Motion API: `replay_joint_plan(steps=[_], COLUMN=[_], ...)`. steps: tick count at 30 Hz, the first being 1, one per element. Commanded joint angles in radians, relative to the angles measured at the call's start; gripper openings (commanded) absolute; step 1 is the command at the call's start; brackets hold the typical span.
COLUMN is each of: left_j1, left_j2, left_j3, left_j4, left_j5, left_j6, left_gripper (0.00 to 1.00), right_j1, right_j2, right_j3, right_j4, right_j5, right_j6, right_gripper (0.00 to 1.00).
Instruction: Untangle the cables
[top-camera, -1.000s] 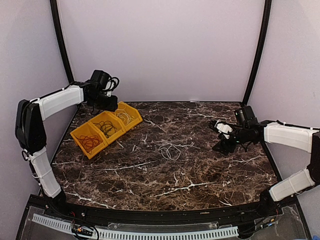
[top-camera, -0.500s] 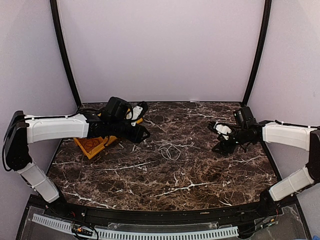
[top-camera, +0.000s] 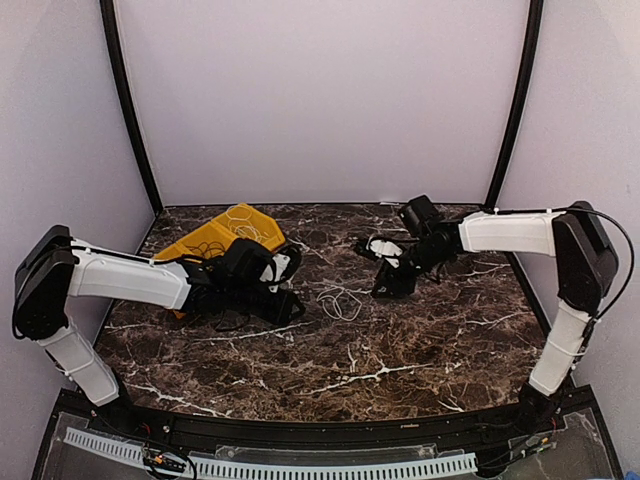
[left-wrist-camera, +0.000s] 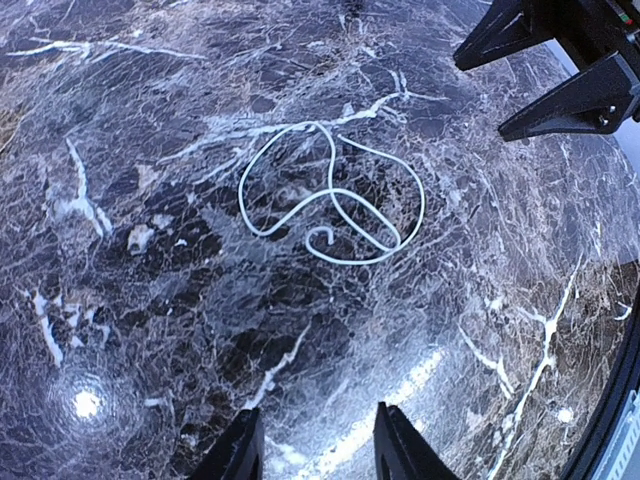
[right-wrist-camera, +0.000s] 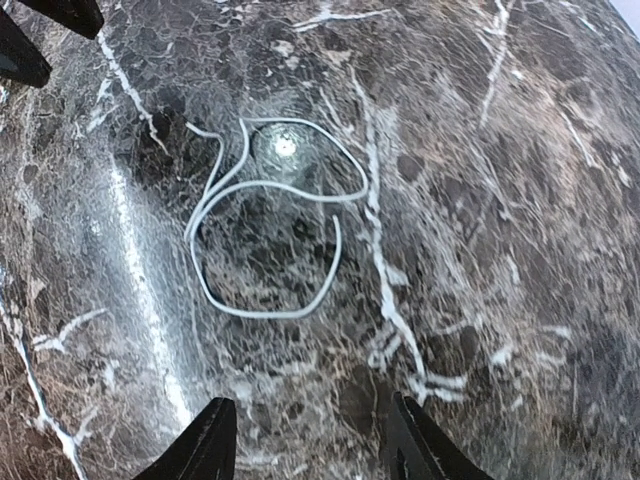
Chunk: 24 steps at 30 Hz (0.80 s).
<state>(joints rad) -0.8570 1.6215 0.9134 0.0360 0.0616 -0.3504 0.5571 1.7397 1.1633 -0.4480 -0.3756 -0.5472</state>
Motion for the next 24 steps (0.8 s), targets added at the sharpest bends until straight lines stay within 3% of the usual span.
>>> replay_joint_plan(steps=[1,9,20,24], left_j1=[-0.015,-0.025,-0.03,-0.032], left_j2=[-0.08,-0.148,-0.106,-0.071], left_j3=[-0.047,-0.11,-0.105,-0.106], left_j4=[0.041,0.035,0.089,0.18], left_j5=[-0.015,-0.044,-0.017,0.02], left_j6=[-0.061,-0.086,-0.093,-0.088], left_gripper=[0.39,0.39,0.38,0.37], right_j1=[0.054,0.069,0.075,0.078], right_j2=[0.137,0.33,0.41,0.423], right_j3=[0.132,0.3,0.351,0.362], right_j4=[-0.038,-0.059,-0.02,-0.018], right_j5=[-0.028,-0.045,-0.064,-0.062], right_j6=[0.02,0.039,0.075,0.083], right_gripper=[0.53,0.54,0.54,0.45])
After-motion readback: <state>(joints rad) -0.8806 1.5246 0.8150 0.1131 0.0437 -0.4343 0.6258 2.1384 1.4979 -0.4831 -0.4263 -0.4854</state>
